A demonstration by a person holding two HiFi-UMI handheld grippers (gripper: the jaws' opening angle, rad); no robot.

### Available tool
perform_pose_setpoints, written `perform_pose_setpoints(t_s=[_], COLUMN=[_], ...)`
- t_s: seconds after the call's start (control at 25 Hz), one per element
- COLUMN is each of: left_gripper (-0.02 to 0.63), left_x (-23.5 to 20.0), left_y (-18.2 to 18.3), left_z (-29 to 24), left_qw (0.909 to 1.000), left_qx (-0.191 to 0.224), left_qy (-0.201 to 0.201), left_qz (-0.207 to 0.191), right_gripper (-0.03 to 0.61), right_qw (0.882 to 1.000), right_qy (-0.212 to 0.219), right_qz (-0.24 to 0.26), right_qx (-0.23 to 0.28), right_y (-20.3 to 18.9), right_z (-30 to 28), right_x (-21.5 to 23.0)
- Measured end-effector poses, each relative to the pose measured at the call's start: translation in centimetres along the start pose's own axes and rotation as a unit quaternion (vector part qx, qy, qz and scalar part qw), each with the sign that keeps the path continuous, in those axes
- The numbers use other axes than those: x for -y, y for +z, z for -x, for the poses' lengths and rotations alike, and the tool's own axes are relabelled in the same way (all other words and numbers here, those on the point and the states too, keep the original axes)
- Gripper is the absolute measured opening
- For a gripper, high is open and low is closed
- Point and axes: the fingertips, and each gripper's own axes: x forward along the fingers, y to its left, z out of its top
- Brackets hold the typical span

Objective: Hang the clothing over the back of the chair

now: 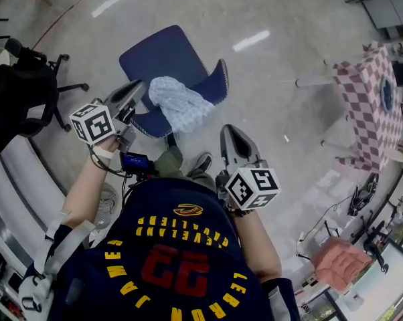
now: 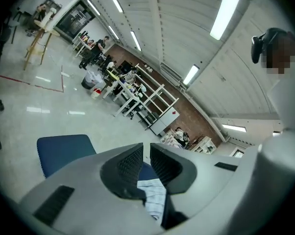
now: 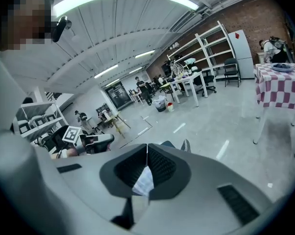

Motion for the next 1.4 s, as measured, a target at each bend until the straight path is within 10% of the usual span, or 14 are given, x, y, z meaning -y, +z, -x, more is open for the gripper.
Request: perform_pose_setpoints(t_s=[0.8, 1.08, 1.4], left_gripper=[0.003, 0.003, 0.003], left_x=[19.4, 23.3, 22.8], left_y=[-4.3, -5.5, -5.4], left_z=[5.6, 7.7, 9.5], left_qw=[0.9914, 0.9744, 0.9768], left_qx=[0.073, 0.089, 0.111], left_qy=[-0.012, 0.005, 0.027], left_qz=[-0.108, -0.207, -0.182], right_gripper=[0.009, 0.009, 0.008], right_qw=[0.993, 0.988, 0.985], right_qy=[0.067, 0.079, 0.083], right_qz=[0.063, 0.099, 0.118], right_qx=[0.073, 0.091, 0.093], right_y=[1.9, 2.2, 2.0], right_z=[8.0, 9.9, 11.0], right_x=[-2.5, -3.4, -4.1])
